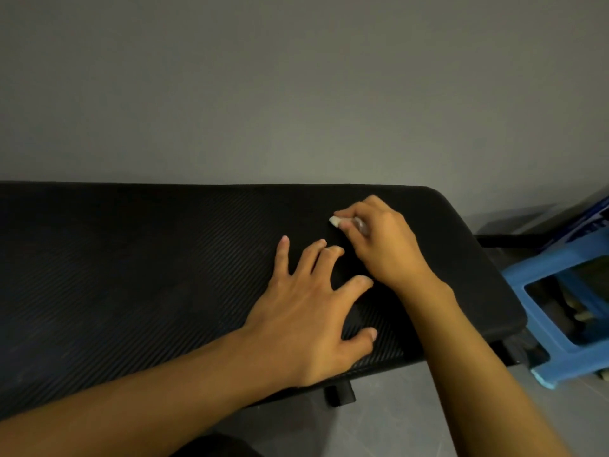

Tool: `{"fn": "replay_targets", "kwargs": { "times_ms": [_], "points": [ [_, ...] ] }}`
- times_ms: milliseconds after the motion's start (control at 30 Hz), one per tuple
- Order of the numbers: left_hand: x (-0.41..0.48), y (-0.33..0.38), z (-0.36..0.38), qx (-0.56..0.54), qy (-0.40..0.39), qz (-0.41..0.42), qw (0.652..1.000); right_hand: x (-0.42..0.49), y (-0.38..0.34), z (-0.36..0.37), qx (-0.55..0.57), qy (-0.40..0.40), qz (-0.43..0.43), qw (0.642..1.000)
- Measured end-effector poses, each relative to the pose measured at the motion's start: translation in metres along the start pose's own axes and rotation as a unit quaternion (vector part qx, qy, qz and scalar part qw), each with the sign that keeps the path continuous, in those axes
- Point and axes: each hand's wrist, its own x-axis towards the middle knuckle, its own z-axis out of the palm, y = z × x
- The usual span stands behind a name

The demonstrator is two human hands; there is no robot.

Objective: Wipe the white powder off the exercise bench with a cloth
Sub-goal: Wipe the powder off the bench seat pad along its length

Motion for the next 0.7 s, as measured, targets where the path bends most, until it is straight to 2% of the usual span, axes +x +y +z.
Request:
{"fn": "replay_targets", "kwargs": {
  "times_ms": [167, 233, 300, 400, 467, 533, 633, 700],
  "points": [
    [0.001, -0.001, 0.001, 0.008, 0.0, 0.004, 1.0, 0.056, -0.006, 0.02, -0.071, 0.061, 0.084, 0.992],
    [0.0, -0.001, 0.0, 0.006, -0.003, 0.003, 1.0, 0.067, -0.008, 0.028, -0.08, 0.061, 0.091, 0.991],
    [0.001, -0.003, 0.001, 0.005, 0.002, 0.007, 1.0, 0.062, -0.009, 0.024, -0.043, 0.034, 0.074, 0.996],
    [0.001, -0.004, 0.003, 0.0, 0.009, 0.007, 1.0, 0.027, -0.005, 0.007, 0.006, -0.012, 0.002, 1.0],
    [0.0, -0.002, 0.002, -0.004, 0.008, 0.002, 1.0, -0.007, 0.009, -0.003, -0.016, 0.009, -0.013, 1.0],
    [-0.001, -0.002, 0.001, -0.006, 0.005, -0.001, 1.0, -0.033, 0.039, -0.016, -0.052, 0.061, 0.047, 0.996],
    [-0.001, -0.001, -0.001, -0.002, -0.005, -0.002, 1.0, -0.054, 0.064, -0.03, -0.065, 0.122, 0.209, 0.968],
    [-0.001, 0.0, -0.002, 0.002, -0.008, -0.005, 1.0, -0.065, 0.05, -0.024, -0.078, 0.119, 0.189, 0.972]
  ]
}}
